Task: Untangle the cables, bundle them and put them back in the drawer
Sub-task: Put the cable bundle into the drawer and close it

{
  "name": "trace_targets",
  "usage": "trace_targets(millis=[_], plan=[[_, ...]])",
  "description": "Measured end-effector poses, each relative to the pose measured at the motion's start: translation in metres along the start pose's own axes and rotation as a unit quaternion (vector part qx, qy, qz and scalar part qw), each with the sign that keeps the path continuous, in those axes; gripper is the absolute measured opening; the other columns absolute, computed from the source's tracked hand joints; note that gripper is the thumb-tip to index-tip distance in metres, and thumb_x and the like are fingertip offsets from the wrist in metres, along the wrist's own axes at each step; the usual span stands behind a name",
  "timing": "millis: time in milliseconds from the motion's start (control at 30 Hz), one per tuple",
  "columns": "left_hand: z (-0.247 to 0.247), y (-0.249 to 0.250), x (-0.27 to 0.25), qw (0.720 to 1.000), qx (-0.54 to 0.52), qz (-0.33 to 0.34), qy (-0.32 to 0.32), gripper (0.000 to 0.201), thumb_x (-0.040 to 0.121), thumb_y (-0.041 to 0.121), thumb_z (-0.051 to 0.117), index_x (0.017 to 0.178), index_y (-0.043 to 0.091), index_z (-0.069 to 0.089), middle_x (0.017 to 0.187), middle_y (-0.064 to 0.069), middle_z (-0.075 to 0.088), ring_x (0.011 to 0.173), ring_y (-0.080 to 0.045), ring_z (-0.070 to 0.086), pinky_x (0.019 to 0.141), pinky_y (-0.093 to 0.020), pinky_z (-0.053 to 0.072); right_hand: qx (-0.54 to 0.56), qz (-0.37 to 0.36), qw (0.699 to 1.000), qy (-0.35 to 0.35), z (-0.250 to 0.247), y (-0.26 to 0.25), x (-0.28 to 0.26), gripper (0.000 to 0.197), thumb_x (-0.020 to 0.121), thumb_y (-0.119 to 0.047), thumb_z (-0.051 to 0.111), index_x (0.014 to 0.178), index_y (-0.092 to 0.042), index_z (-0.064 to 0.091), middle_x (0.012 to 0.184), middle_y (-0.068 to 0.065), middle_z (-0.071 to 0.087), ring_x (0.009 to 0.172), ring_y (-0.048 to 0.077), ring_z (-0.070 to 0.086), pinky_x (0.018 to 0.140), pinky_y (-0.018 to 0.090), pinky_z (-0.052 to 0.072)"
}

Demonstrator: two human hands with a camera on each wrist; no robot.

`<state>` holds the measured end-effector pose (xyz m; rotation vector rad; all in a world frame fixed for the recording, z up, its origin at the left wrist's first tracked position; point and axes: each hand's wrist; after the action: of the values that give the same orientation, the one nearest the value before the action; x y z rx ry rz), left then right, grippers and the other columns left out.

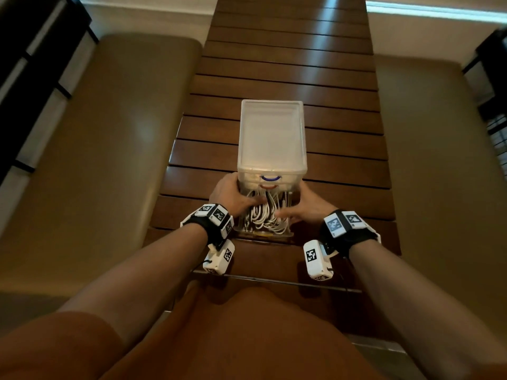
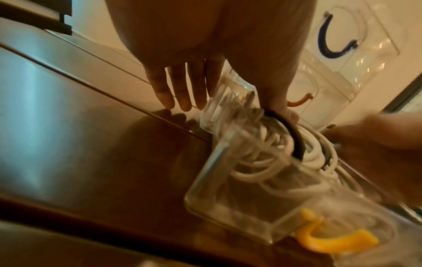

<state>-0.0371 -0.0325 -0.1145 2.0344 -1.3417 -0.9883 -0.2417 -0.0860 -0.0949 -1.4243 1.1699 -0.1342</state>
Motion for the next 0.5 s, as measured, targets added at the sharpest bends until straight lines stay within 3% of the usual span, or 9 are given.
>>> trace_targets(millis=[67,133,200,367,433,500], plan=[[-0.003,0.004,-0.003,1.0,-0.014,0.009,-0.008,0.044,0.062,0.04,0.087,0.088,0.041,0.053,0.098,0.015,0.061,0.089,-0.005,0.058,0.075,-0.026,0.046,-0.094,0.001,0.995,-0.044,0.0,0.009,-0.009,0.125,0.059,-0.018,0.091,0.15,-0.023,0.004,0.138,-0.006,0.03,0.127,0.014,0.031,0.103,0.033,0.036],[-0.004,0.004,-0.005,0.999,-0.019,0.013,-0.024,0.042,0.064,0.037,0.087,0.09,0.04,0.054,0.096,0.016,0.061,0.088,-0.003,0.057,0.077,-0.025,0.044,-0.14,-0.003,0.99,-0.035,0.005,0.021,-0.012,0.147,0.046,-0.03,0.096,0.15,-0.026,-0.008,0.153,0.002,0.017,0.139,0.022,0.02,0.113,0.042,0.023],[-0.005,0.004,-0.004,0.999,-0.01,0.009,-0.033,0.043,0.065,0.038,0.086,0.097,0.036,0.057,0.094,0.019,0.06,0.086,0.0,0.054,0.075,-0.023,0.042,-0.143,-0.017,0.99,-0.014,0.012,0.028,-0.011,0.154,0.038,-0.038,0.097,0.15,-0.027,-0.008,0.154,0.002,0.013,0.142,0.025,0.017,0.117,0.043,0.022],[-0.011,0.005,-0.001,0.998,0.032,0.004,-0.056,0.054,0.066,0.043,0.085,0.112,0.026,0.062,0.103,0.012,0.064,0.089,-0.004,0.056,0.077,-0.023,0.044,-0.108,-0.06,0.992,0.02,0.02,0.034,-0.013,0.16,0.029,-0.051,0.094,0.149,-0.031,-0.01,0.157,0.001,0.012,0.144,0.02,0.019,0.118,0.047,0.025],[-0.012,0.006,0.0,0.998,0.035,-0.001,-0.061,0.057,0.065,0.043,0.085,0.114,0.025,0.061,0.109,0.008,0.067,0.089,-0.005,0.056,0.078,-0.023,0.044,-0.098,-0.079,0.992,0.022,0.018,0.034,-0.013,0.158,0.033,-0.044,0.096,0.15,-0.032,-0.01,0.155,-0.001,0.02,0.14,0.017,0.028,0.116,0.04,0.031],[-0.012,0.009,0.0,0.997,0.042,-0.003,-0.062,0.061,0.066,0.044,0.085,0.117,0.023,0.06,0.114,0.005,0.067,0.091,-0.006,0.055,0.078,-0.024,0.044,-0.08,-0.095,0.992,0.02,0.014,0.031,-0.013,0.149,0.043,-0.026,0.097,0.15,-0.03,-0.007,0.148,-0.006,0.029,0.127,0.004,0.042,0.101,0.025,0.045]])
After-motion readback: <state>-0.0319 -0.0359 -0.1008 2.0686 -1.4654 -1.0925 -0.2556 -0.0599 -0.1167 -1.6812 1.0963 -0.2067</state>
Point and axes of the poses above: each hand's wrist, its own x-axis towards the middle knuckle, its own z-axis out of the palm, y = z × x
